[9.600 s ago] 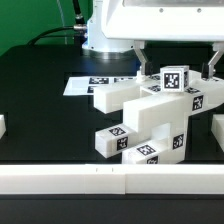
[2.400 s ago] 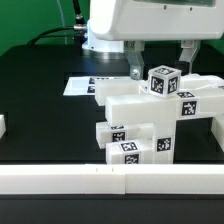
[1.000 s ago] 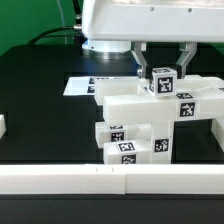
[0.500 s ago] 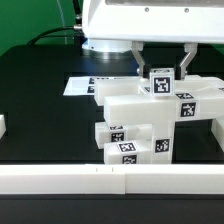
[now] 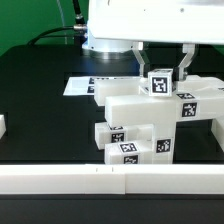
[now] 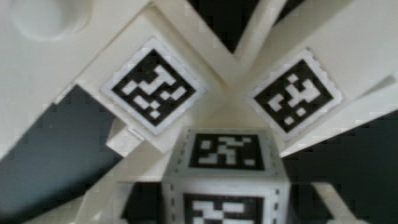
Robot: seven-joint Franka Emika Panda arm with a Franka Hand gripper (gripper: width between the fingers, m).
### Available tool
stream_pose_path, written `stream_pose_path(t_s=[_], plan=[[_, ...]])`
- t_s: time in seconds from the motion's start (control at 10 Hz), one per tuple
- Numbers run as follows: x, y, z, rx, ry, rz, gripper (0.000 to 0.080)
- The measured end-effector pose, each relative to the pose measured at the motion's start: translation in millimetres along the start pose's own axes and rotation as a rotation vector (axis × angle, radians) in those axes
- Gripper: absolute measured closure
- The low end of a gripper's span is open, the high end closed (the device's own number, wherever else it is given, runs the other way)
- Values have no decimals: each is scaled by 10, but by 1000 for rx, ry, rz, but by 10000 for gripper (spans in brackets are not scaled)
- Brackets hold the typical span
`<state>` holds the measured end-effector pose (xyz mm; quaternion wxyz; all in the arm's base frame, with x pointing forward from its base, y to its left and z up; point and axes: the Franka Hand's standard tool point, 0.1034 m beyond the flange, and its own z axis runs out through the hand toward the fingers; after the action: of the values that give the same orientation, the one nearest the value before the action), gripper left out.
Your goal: Assemble chair
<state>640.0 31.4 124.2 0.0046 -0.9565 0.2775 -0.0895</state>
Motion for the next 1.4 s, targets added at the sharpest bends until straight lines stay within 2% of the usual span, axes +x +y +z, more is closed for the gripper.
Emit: stream_pose_path(t_s=[0.2,1.0,1.2,1.3,1.4], plan=[[-2,-4,0,1,-1,86,515],[-50,-69,3,34,-34,611,515],[-52,-67,6,33,-34,560,515],[-59,-64,13,27,-38,529,355],[-64,-66,20,20,-43,485,228]])
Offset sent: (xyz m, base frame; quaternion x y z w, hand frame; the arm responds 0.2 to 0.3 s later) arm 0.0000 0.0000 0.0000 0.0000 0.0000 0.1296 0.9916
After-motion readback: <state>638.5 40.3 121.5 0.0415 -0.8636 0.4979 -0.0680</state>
